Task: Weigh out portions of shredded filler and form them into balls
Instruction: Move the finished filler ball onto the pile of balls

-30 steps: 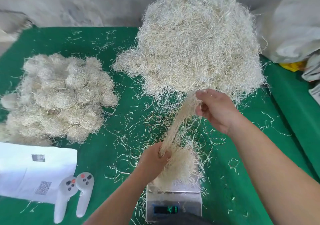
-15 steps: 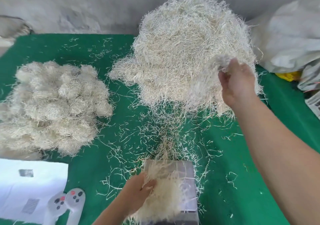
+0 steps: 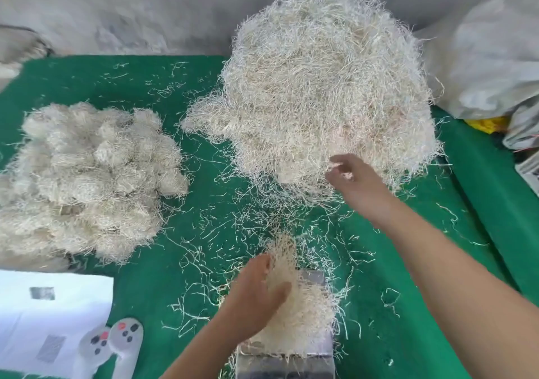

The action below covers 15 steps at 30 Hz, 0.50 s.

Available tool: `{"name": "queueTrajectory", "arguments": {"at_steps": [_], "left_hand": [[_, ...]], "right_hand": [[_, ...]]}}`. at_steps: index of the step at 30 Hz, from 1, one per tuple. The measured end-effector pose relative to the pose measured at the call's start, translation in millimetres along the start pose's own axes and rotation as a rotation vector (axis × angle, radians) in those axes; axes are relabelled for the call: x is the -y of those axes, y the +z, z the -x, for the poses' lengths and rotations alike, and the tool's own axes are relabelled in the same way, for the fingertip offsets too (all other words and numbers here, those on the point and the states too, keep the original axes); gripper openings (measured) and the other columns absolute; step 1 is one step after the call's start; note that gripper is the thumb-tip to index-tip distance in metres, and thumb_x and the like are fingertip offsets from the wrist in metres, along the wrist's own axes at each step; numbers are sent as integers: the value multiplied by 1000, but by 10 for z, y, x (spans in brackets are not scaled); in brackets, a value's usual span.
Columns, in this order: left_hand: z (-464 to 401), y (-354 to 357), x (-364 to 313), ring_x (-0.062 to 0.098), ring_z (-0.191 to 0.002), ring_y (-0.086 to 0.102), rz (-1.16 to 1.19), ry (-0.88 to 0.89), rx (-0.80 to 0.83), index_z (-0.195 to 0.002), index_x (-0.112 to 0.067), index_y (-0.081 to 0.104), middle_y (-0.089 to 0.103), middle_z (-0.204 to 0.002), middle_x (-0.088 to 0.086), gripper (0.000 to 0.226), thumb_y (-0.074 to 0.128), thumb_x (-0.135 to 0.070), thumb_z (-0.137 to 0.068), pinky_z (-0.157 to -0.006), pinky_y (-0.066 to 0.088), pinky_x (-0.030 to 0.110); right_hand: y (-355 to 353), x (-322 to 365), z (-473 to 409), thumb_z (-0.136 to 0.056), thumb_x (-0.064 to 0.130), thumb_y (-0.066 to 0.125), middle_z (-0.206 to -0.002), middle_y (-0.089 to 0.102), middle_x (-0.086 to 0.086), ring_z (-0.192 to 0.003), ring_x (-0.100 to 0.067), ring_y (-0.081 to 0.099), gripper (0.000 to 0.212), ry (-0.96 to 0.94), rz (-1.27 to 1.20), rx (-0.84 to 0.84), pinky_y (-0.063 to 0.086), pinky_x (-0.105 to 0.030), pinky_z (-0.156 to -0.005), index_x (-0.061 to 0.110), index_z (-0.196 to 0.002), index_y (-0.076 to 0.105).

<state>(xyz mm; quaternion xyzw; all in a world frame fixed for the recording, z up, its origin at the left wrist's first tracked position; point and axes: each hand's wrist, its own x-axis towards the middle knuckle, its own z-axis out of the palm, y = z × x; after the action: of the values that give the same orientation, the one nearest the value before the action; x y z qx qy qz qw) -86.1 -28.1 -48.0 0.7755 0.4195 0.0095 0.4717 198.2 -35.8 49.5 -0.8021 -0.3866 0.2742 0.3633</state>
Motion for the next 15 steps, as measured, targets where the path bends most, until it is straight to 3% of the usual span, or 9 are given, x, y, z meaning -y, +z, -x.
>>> {"name": "queueTrajectory", "arguments": {"at_steps": [2, 3, 5, 7, 9, 12, 15], "left_hand": [[-23, -107, -10, 9, -140, 30, -112, -2, -61, -148, -38, 40, 36, -149, -20, 66, 52, -69, -91, -121, 31, 49], [-35, -175, -6, 9, -140, 27, -119, -16, -104, -143, -45, 44, 36, -145, -23, 57, 53, -67, -91, -122, 27, 50], [-58, -285, 38, 11, -138, 32, -62, -63, -202, -135, -52, 48, 41, -142, -22, 44, 59, -58, -93, -121, 29, 53], [-47, -330, 121, 14, -136, 42, 23, -97, -266, -139, -44, 49, 46, -145, -14, 45, 62, -48, -96, -117, 36, 54], [9, -326, 206, 15, -133, 47, 74, -110, -244, -144, -36, 44, 45, -147, -9, 49, 61, -46, -98, -115, 41, 50], [128, -236, 271, 16, -136, 47, 139, -103, -81, -148, -37, 39, 40, -154, -7, 51, 55, -50, -102, -115, 41, 49], [236, -123, 166, 18, -141, 45, 223, -81, 38, -154, -36, 35, 41, -153, -12, 55, 52, -50, -104, -116, 41, 50]], "right_hand": [[214, -133, 447, -98, 50, 65, -138, 54, 11, -91, 6, 63, 54, -19, -18, 86, 50, -19, -72, 38, -146, 46], [332, -206, 712, -92, 58, 68, -144, 48, 13, -105, 6, 60, 66, -46, -15, 144, 50, -21, -86, 42, -150, 41], [613, -406, 1232, -77, 78, 68, -159, 27, 16, -139, -3, 37, 95, -141, 113, 313, 35, -32, -113, 54, -156, 20], [893, -648, 1633, -70, 87, 63, -168, 4, 13, -153, -14, 12, 113, -234, 379, 484, 22, -44, -123, 58, -158, -2], [1090, -832, 1765, -83, 64, 64, -171, 0, 7, -154, -16, 6, 102, -268, 559, 517, 18, -47, -126, 51, -161, -1], [1134, -897, 1601, -88, 10, 66, -159, 38, 6, -146, -20, 37, 80, -190, 536, 328, 32, -36, -121, 35, -158, 36], [1046, -880, 1449, -84, -4, 61, -136, 59, 4, -128, -21, 54, 76, -94, 480, 192, 46, -38, -109, 33, -150, 49]]}}
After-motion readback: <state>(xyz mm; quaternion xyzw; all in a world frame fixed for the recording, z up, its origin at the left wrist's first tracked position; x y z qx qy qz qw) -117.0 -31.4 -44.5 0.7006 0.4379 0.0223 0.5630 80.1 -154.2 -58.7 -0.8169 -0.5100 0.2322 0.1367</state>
